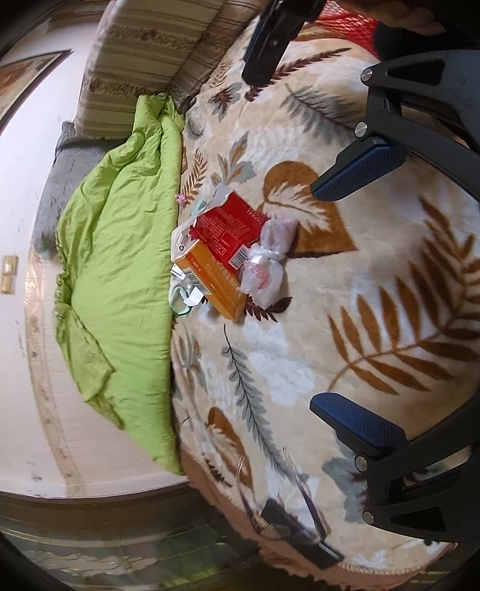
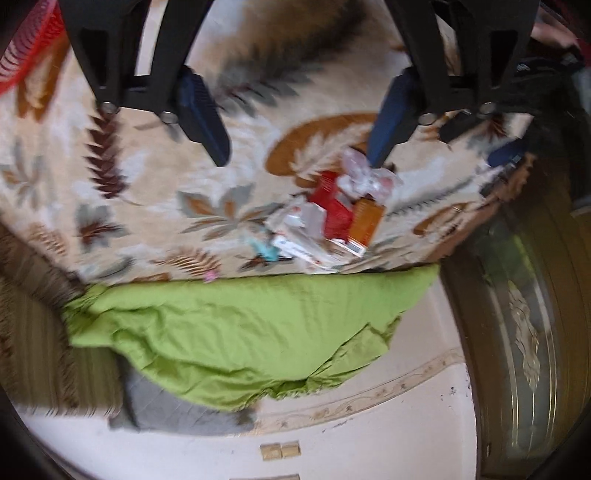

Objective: Collect trash
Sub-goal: 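Move both tools toward the trash pile on the bed, then grasp the red-and-white wrapper with the right tool while the left tool grasps a white plastic bag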

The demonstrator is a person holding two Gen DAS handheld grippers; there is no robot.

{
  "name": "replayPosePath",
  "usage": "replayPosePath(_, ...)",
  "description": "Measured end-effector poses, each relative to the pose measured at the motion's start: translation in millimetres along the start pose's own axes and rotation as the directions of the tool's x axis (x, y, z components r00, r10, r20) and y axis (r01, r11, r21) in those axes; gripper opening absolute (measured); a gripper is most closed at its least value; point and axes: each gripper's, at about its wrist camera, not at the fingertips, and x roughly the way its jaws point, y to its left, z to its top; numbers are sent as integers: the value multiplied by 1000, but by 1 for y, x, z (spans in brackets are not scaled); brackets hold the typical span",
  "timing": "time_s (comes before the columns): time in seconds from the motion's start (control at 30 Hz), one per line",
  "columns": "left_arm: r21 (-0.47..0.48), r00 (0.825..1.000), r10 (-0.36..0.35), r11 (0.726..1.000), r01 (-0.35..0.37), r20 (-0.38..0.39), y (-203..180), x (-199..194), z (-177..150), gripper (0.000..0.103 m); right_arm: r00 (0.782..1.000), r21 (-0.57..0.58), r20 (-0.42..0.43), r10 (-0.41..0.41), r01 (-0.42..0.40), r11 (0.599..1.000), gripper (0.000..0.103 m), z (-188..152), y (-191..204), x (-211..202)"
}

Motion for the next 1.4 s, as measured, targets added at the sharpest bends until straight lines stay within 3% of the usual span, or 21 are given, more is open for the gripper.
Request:
replayPosePath(0.07, -40, 1000, -17, 999, 16, -15, 5, 15, 7, 96, 999, 22, -11, 40, -40, 999, 77, 13, 0, 18)
replayPosePath(0.13, -55, 999, -10, 998, 8, -40, 9, 29, 11, 76, 996, 40, -40, 78, -76, 996, 77, 24, 2, 39)
replayPosePath(0.2, -75, 996, -13, 997, 7, -89, 16, 45, 11, 65, 994, 78, -65, 90, -85, 993, 77, 33, 1, 66)
replayPosePath(0.33, -181, 983, -72, 983, 41, -170, 36, 63, 6, 65, 988, 106, -112, 106, -94, 990, 76, 40, 4, 112)
replayPosePath(0.37, -198, 981, -82, 979, 47, -175, 40, 65, 6, 65, 987, 111, -121, 102, -89, 990, 69, 39, 5, 124)
replayPosePath(0.43, -222, 979, -98, 973, 56, -181, 44, 67, 5, 65, 980, 127, -146, 132, -114, 985, 43, 35, 4, 139)
replayPosePath(0.47, -225, 978, -105, 972, 63, -183, 44, 68, 5, 65, 975, 128, -166, 145, -124, 984, 22, 32, 4, 144)
replayPosePath(0.6, -238, 974, -135, 967, 90, -182, 40, 71, 10, 65, 978, 107, -123, 170, -157, 982, 20, 30, 3, 131)
replayPosePath(0.87, -280, 968, -175, 952, 121, -179, 26, 106, 37, 65, 995, 89, -13, 102, -101, 991, 20, 20, -8, 71)
replayPosePath(0.97, -239, 956, -193, 961, 139, -220, 3, 126, 41, 69, 996, 105, 6, 87, -88, 991, 20, 16, -12, 60)
replayPosePath(1.1, -179, 959, -180, 973, 142, -219, -11, 136, 40, 71, 997, 123, -6, 79, -78, 989, 20, 9, -19, 52)
replayPosePath(1.3, -151, 969, -183, 976, 158, -167, -8, 120, 38, 42, 997, 140, -24, 73, -69, 988, 20, 0, -26, 42)
replayPosePath(1.4, -133, 971, -196, 975, 178, -140, -6, 103, 37, 42, 997, 142, -21, 71, -68, 988, 20, -2, -26, 39)
